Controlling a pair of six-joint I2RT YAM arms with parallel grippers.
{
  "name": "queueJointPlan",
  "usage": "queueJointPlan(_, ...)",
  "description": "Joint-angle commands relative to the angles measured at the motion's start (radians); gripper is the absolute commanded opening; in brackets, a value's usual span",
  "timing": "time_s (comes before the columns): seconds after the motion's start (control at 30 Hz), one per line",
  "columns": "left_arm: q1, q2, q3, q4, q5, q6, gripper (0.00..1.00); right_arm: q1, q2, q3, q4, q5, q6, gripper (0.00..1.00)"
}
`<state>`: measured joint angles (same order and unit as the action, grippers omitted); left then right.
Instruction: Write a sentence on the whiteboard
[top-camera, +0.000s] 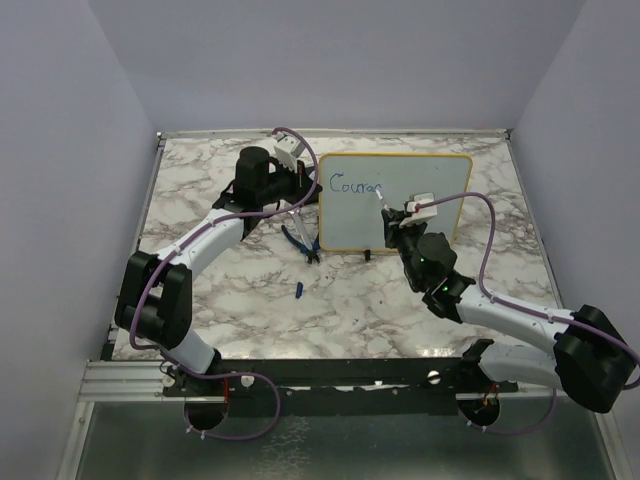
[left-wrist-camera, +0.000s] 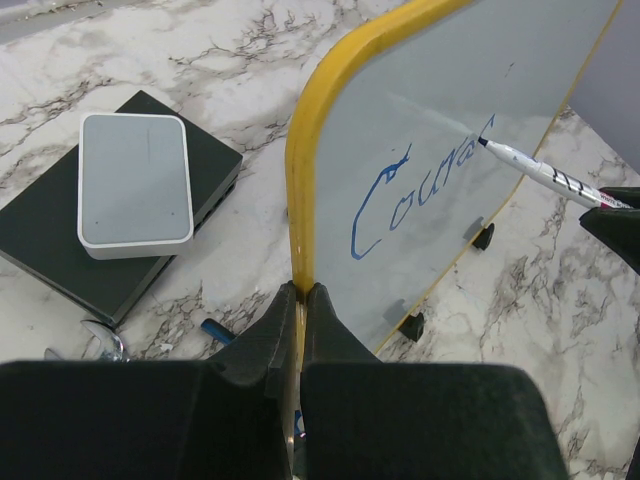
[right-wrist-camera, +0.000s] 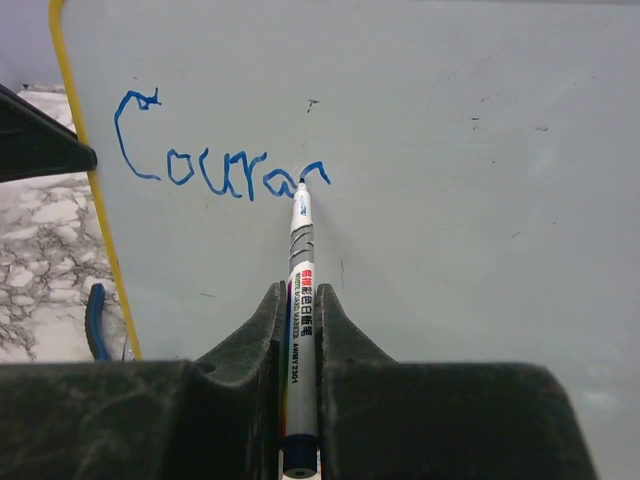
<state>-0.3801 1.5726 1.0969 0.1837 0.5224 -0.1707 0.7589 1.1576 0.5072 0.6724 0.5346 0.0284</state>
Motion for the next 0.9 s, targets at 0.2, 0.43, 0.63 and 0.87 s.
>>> queueJointPlan(0.2, -0.014, -0.023, -0.003, -0.029, 0.019, 0.011, 0.0, -0.008, -0.025, -0.022, -0.056, 0.076, 0.015, 0.01)
queueJointPlan(0.43, -0.015, -0.022, -0.003, -0.03, 0.018, 0.01, 0.0, -0.007, -0.032, -0.013, -0.037, 0.093, -0.008, 0.01)
queueJointPlan(0.63, -0.016, -0.021, -0.003, -0.03, 0.019, 0.01, 0.0, -0.007, -0.019, 0.012, -0.018, 0.081, -0.019, 0.01)
queueJointPlan(0.87, -0.016, -0.023, -0.003, -0.03, 0.018, 0.013, 0.0, -0.008, -0.007, 0.005, -0.018, 0.086, -0.018, 0.01)
